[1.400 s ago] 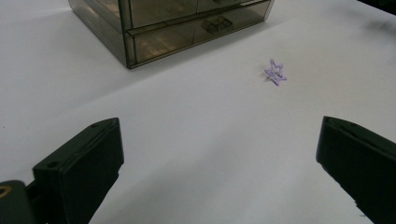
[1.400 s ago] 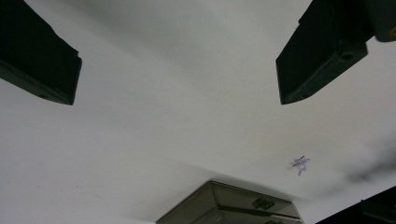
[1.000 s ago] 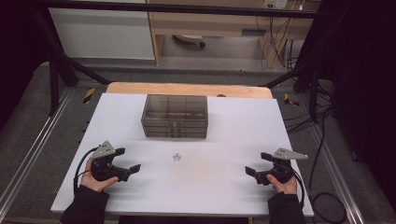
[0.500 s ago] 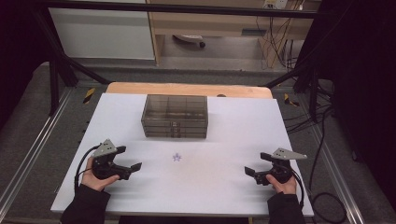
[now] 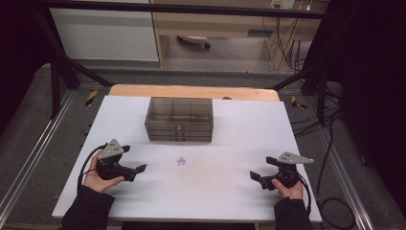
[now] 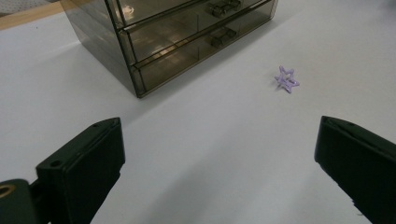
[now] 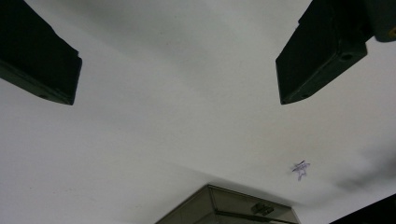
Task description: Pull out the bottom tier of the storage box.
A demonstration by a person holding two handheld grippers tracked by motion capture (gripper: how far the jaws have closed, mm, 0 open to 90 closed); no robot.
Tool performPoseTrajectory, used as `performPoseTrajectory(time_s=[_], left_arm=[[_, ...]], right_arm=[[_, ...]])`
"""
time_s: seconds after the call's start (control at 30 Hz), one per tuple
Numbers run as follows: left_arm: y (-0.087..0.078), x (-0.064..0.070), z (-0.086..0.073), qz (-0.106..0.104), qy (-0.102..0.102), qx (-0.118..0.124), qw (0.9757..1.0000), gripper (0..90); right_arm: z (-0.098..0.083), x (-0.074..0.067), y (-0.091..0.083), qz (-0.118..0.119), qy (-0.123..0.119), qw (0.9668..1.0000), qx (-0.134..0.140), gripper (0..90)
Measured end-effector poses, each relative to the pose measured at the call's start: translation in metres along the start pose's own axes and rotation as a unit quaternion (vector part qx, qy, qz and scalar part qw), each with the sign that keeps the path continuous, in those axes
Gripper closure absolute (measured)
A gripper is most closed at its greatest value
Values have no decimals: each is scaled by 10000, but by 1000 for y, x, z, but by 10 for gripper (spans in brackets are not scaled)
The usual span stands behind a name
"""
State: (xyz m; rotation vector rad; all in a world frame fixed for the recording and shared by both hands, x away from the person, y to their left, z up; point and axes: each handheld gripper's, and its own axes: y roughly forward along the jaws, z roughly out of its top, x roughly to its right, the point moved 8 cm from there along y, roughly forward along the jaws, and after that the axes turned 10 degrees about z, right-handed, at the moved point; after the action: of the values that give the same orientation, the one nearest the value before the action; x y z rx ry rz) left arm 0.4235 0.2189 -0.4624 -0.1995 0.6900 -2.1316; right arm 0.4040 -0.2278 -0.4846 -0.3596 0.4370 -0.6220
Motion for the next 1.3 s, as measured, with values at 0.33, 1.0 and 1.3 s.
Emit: performPoseTrajectory(time_s=[0.33,1.0,1.3], left_arm=[[5,3,11,50,416,-58,9991,17],[21,10,25,419,1548,-203,9868,18],[29,15,31,553,2008,-188,9779,18]], right_arm=[[0,0,1,-5,-1,10000,7,10],[0,0,0,-38,-9,10000,9,10],[0,0,1,-33,-21,10000,2,10]])
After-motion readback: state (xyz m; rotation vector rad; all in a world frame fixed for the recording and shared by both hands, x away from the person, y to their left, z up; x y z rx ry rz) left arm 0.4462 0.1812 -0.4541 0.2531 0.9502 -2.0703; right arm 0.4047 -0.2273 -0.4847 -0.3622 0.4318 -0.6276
